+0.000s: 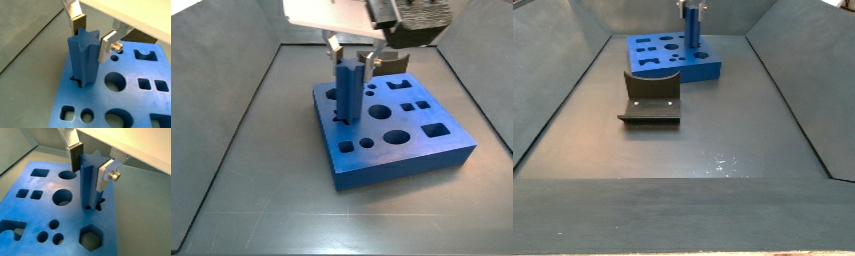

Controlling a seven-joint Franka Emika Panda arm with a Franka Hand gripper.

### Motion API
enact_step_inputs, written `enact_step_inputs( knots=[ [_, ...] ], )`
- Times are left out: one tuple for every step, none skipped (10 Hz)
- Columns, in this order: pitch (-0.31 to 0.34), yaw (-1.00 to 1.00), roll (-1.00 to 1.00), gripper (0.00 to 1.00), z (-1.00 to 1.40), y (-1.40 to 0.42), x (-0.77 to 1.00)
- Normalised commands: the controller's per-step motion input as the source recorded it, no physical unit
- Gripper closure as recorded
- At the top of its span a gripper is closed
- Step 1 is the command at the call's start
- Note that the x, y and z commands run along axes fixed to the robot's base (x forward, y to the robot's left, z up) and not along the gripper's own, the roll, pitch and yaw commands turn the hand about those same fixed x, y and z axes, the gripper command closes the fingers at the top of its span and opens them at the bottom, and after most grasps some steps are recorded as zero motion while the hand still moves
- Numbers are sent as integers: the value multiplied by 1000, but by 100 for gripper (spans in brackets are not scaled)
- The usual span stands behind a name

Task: Pick up the star object. Move up. Place the star object on the fixture. Regrasp the star object. Move to above the board. Insert the star object.
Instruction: Insert the star object.

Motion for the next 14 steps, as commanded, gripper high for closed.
enact_step_inputs(
  knots=[
    [-29,69,-43,100,0,0,-3],
    [-11,20,-63,100,0,134,-57],
    [-351,83,-191,100,-91,123,-380],
    [-449,23,-66,100,-83,0,-414],
    [0,0,0,100,-37,-20,26],
    [37,-151,234,100,-137,-194,40],
    [20,-86,17,100,0,-14,63],
    [0,0,0,100,-23,0,0],
    [0,0,0,100,-71,0,0],
    [0,0,57,100,-277,0,0],
    [0,0,0,100,-29,0,0],
    [-29,43,306,100,-726,0,-114],
    [74,143,197,100,-680,74,14],
    [0,146,309,100,-954,0,-91]
  ],
)
